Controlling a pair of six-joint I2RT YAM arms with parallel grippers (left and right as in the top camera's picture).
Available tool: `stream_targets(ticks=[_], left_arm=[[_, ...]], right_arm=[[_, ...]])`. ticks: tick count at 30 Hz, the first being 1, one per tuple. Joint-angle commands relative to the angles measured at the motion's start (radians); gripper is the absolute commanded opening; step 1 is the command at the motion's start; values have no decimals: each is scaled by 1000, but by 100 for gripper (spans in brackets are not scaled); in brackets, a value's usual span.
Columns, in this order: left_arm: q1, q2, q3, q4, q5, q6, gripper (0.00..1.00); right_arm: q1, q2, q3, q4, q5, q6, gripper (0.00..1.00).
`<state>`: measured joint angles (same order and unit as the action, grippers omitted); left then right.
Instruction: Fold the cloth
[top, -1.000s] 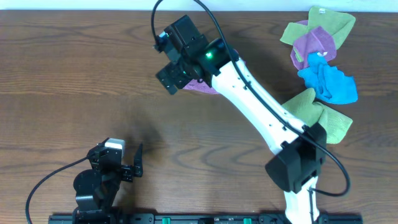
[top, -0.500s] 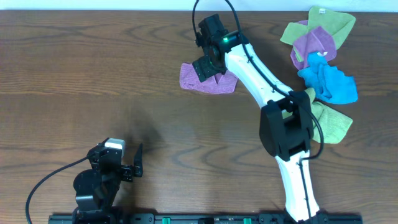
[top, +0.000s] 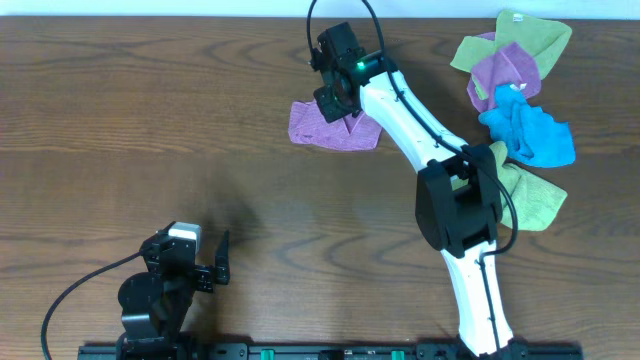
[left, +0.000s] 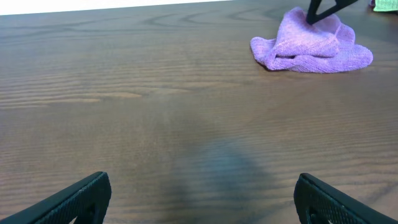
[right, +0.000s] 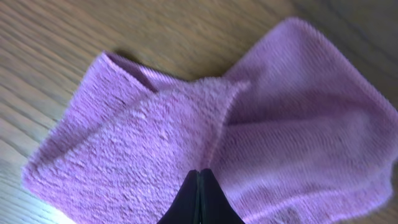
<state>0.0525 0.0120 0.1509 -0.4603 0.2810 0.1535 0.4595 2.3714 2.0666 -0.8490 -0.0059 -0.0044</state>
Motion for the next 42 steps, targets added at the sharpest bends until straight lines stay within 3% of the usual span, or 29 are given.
stream_targets(ticks=[1,7,9,10,12,15,20,27,37,38,40,41,42], left_arm=[[6,-8,-20,1,-7,-12,96],[6,-8,-20,1,-7,-12,95],[6,-8,-20,1,-7,-12,95],[6,-8,-20,1,-7,-12,95],[6,-8,-20,1,-7,-12,95],[6,-8,-20,1,-7,-12,95],[6,-8,-20,1,-7,-12,95],[6,-8,-20,1,-7,-12,95],[6,-8,-20,1,-7,-12,95],[6,-8,-20,1,-7,-12,95],[6,-8,-20,1,-7,-12,95],[6,-8,-20,1,-7,-12,95],[6,-7,-20,1,-7,-12,95]], right_arm=[[4,-3,53,18,-97,3,1],[56,-10,261,26,-233,-18,1],[76,-10,319,9,-195,-52,1],[82,-10,337,-8,-144,-66,8],[89,-10,347,-51,-11,-92,50],[79,-2,308,-126,106,-137,64],[13,3,169,-122,58,-139,73],[-79,3,46,-56,-168,-139,70],[-86,3,-103,47,-370,-143,68],[-85,3,-113,53,-375,-143,64],[-85,3,-119,56,-397,-143,33],[-85,3,-119,58,-416,-143,8],[-85,3,-119,61,-430,-142,1]])
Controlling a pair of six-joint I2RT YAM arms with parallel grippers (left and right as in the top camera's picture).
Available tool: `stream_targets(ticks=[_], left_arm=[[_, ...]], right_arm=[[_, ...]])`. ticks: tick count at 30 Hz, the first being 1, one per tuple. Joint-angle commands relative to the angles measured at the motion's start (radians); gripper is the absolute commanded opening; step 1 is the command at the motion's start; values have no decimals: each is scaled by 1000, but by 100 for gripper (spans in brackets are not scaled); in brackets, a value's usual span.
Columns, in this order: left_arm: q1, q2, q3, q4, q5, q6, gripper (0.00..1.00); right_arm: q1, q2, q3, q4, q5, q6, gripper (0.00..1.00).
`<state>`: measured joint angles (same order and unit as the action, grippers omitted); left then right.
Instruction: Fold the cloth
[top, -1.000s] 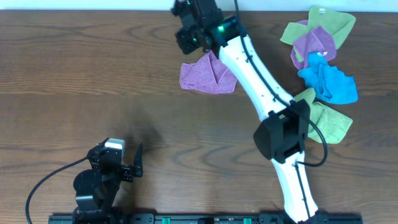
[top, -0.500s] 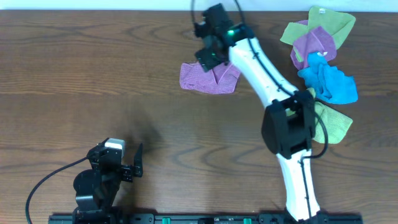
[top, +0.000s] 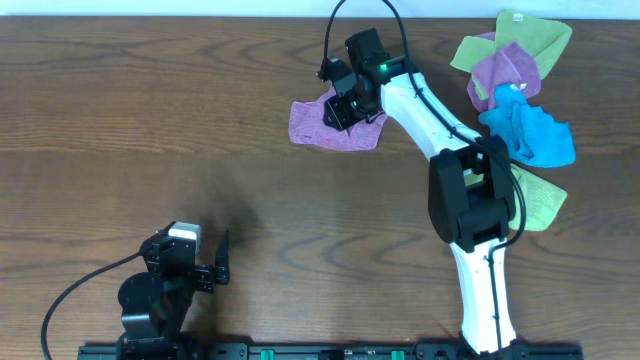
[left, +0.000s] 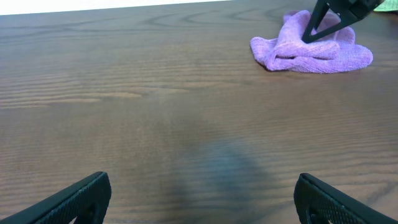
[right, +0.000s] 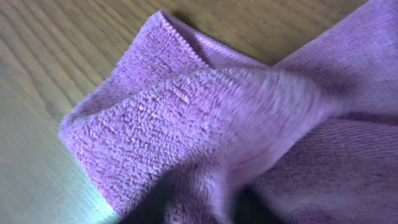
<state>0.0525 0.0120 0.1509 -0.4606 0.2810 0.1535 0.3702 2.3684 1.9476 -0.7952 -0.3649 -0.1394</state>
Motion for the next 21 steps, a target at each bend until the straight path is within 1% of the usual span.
stream_targets(ticks=[1,5,7,11,15,21], left_arm=[[6,-8,-20,1,-7,-12,96],[6,-8,-20,1,-7,-12,95],[6,-8,-20,1,-7,-12,95],[6,-8,-20,1,-7,-12,95],[6,-8,-20,1,-7,-12,95],[6,-8,-20,1,-7,-12,95]], right_arm=[[5,6,5,12,-102,-4,1],[5,5,75,17,-200,35,1],[13,5,172,18,-265,39,1],[48,5,344,17,-308,83,1],[134,5,486,-7,-328,83,1],[299,5,579,-47,-323,82,1]])
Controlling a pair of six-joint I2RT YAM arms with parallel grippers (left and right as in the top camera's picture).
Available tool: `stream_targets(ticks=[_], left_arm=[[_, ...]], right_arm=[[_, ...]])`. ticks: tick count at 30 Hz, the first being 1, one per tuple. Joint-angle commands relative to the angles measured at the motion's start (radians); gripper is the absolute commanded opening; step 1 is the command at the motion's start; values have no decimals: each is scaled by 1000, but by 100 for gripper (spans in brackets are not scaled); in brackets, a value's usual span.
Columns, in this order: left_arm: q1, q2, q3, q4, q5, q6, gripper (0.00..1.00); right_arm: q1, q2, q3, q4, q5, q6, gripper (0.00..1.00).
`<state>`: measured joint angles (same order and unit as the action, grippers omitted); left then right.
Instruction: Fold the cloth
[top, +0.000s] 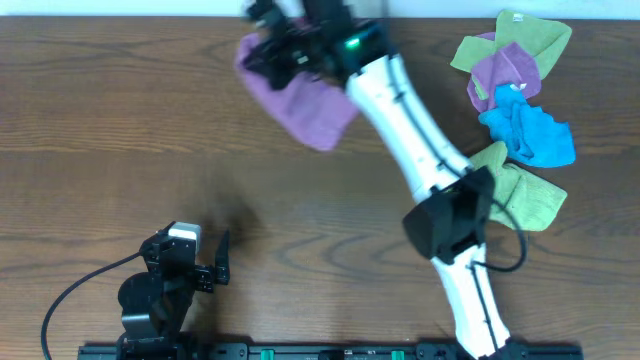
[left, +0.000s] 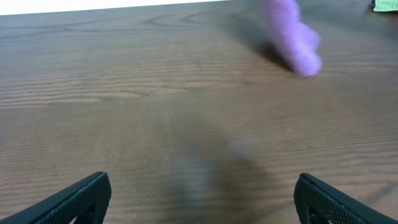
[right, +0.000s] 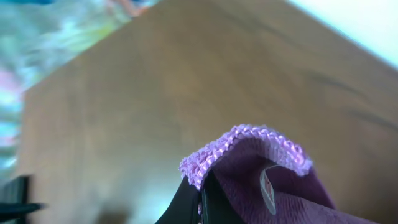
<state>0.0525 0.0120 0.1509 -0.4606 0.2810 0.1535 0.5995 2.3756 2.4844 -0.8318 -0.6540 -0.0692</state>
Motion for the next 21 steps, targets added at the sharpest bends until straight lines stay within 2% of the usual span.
stream_targets(ticks=[1,5,10,15,16,17,18,21], left_arm=[[6,-8,-20,1,-7,-12,95],[6,-8,-20,1,-7,-12,95],[6,-8,-20,1,-7,-12,95],[6,-7,-20,1,-7,-12,95],[6,-7,-20,1,-7,-12,95],[6,-8,-20,1,-7,-12,96],[6,-8,-20,1,-7,-12,95],[6,-8,-20,1,-7,-12,95]], right_arm=[[92,-3,58,-14,-34,12,1],[127,-10,165,-53,11,8,1],[70,-14,281,-195,348,8,1],[-34,-14,241,-381,527,-7,1],[-58,-14,207,-420,546,-7,22],[-79,-14,175,-443,546,-7,73],[-91,-14,157,-458,545,-7,99],[-108,-14,107,-466,545,-7,99]])
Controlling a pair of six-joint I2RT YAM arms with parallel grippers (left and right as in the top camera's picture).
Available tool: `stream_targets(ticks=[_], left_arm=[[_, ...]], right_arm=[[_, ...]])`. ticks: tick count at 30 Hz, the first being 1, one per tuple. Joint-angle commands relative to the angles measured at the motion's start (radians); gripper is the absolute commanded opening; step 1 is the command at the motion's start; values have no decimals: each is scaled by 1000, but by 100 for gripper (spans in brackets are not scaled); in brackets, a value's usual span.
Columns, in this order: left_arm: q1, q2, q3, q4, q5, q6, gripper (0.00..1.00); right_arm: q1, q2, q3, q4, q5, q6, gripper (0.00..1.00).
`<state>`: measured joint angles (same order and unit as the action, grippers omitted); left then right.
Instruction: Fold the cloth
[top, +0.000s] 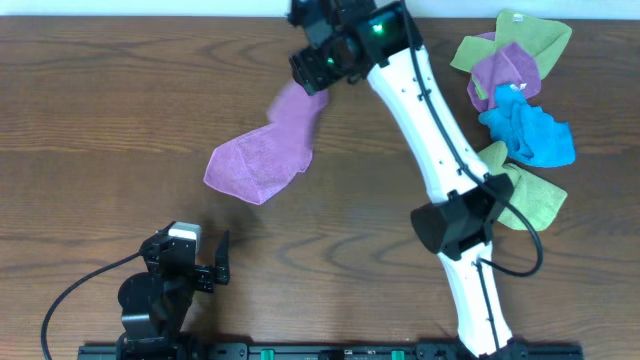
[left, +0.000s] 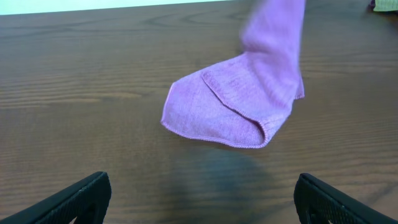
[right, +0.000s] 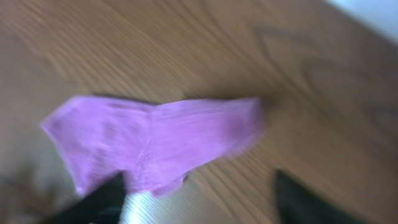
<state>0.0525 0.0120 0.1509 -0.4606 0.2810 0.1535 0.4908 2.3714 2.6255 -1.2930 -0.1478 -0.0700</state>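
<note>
The purple cloth (top: 262, 152) is stretched out left of the table's middle. Its near end lies folded over on the wood (left: 230, 109). Its far end rises, blurred, towards my right gripper (top: 322, 62). That gripper hangs above the far middle of the table with its jaws wide apart (right: 202, 205) and nothing between them; the cloth (right: 155, 137) shows below it. My left gripper (top: 216, 262) rests open at the near left (left: 202, 199), well short of the cloth.
A pile of green, purple and blue cloths (top: 515, 90) lies at the far right, with another green cloth (top: 535, 198) nearer, beside the right arm's base. Bare wood (top: 100, 120) lies left of the purple cloth.
My right gripper was shut on the cloth, holding it high over the far left-middle. Now it is open and the cloth is spread lower and nearer, its near end on the table.
The cloth lay crumpled at the far middle with my right gripper shut above it. Then the gripper was pressed into the cloth, then held it lifted further left. Now it has let go, and the cloth lies stretched out nearer my left arm, which stayed still.
</note>
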Motion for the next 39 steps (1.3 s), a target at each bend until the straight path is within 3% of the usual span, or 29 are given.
stream_targets(ticks=[1,6,10,13,17,30,39], left_arm=[[6,-8,-20,1,-7,-12,95],[6,-8,-20,1,-7,-12,96],[6,-8,-20,1,-7,-12,95],[6,-8,-20,1,-7,-12,95],[6,-8,-20,1,-7,-12,95],[6,-8,-20,1,-7,-12,96],[6,-8,-20,1,-7,-12,96]], right_arm=[[0,-10,-48,-5,39,-6,99],[8,-10,-201,0,31,-14,97],[31,-10,-326,40,-22,-20,80],[59,-10,-389,114,-127,-69,88],[108,-10,-440,230,-141,-113,88],[284,-9,-594,408,-143,-216,71],[326,-9,-703,463,-10,-219,64]])
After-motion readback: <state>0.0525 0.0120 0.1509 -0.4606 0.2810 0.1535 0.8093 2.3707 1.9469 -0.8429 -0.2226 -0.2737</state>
